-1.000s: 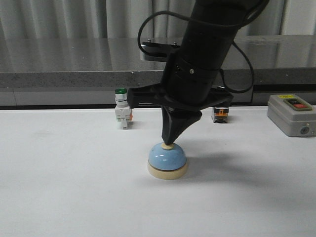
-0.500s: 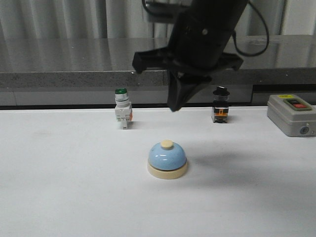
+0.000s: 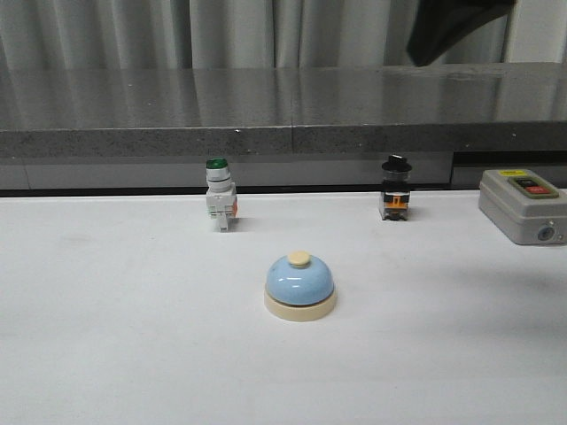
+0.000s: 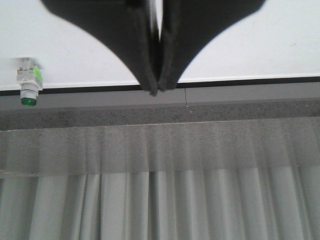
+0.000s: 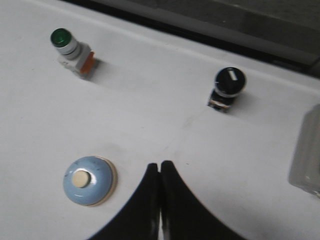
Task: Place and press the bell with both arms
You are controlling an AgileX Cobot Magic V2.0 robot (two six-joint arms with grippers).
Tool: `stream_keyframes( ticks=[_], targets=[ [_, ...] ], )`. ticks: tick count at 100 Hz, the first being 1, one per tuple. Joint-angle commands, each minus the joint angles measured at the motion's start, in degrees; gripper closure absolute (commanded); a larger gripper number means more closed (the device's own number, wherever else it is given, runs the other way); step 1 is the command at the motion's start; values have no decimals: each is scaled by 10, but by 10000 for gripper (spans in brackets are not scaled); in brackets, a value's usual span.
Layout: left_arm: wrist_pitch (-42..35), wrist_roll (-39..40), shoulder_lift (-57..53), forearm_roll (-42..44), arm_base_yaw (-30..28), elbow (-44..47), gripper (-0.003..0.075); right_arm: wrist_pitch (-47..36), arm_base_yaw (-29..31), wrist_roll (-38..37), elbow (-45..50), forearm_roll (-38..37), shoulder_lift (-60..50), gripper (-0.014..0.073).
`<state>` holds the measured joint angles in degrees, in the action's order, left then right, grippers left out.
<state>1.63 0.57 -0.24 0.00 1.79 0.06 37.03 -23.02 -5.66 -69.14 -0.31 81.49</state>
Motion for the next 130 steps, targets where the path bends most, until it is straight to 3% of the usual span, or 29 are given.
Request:
stream_keyframes(
  ticks=[1,39,83,130],
  targets=[
    [-50,4,-18,-4,-2,24,741,-50,31,4,30,-8,-64,654],
    [-50,4,-18,-4,-2,24,741,-110,143,4,224,-8,-304,654],
    [-50,4,-18,-4,-2,24,741,-141,160,4,378,-8,-582,654],
    [-50,4,-18,-4,-2,24,741,-137,160,4,394,-8,-631,654]
  ],
)
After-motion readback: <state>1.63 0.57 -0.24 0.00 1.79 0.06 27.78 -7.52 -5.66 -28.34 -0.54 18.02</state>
